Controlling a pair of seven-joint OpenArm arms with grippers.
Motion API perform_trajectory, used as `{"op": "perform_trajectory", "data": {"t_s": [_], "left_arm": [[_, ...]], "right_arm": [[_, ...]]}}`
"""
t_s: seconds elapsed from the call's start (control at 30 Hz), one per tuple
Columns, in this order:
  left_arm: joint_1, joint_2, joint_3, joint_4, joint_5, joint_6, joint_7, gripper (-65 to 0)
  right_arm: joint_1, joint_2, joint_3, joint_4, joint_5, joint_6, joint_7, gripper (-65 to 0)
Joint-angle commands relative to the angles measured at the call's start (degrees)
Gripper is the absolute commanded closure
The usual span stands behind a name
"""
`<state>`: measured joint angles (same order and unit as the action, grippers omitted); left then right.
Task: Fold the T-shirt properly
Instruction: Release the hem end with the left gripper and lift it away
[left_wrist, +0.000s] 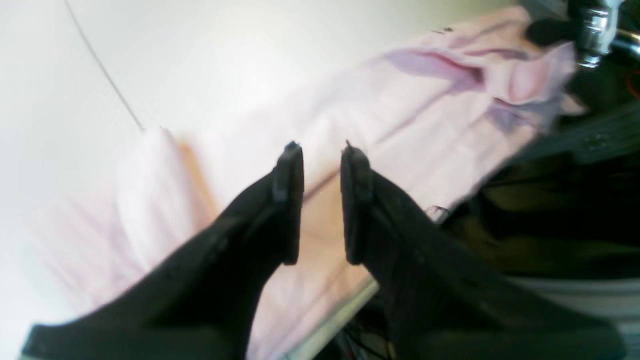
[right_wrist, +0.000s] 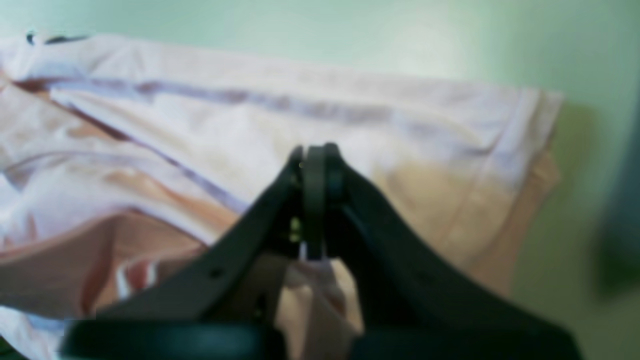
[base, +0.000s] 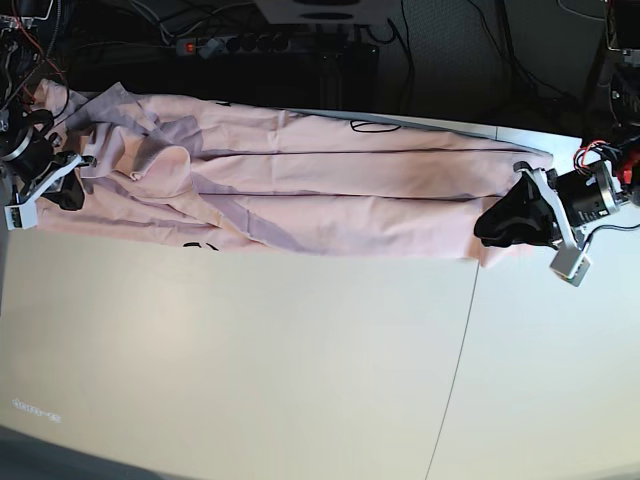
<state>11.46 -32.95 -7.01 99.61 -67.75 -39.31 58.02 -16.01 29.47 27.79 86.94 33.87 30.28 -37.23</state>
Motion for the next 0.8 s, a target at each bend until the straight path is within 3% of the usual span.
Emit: {"op": "perform_trajectory", "data": {"t_s": [0.0,0.23,0.5,0.77], "left_arm": [[-1.1,-0.2,-0.2,0.7,0.4,-0.7,-2.2,-13.3],[-1.8,3.7,0.0,-2.7,8.4,-0.7,-4.9,-13.3],[-1.9,3.7,0.0,-13.4,18.9,-0.7,-16.4,-13.3],[-2.0,3.8,0.0,-21.5,20.8,-0.7,-20.7,-13.3]], "right_arm": [[0.3,0.9,0.6,0.6,0.7,4.1,1.2,0.0],[0.3,0.0,-1.5,-2.3,0.6,4.2,1.0,0.0],[0.3,0.0,-2.8,-5.1,0.9,4.2,0.8,0.0],[0.3,0.0,-2.8,-11.4,0.9,4.2,0.8,0.0]]}}
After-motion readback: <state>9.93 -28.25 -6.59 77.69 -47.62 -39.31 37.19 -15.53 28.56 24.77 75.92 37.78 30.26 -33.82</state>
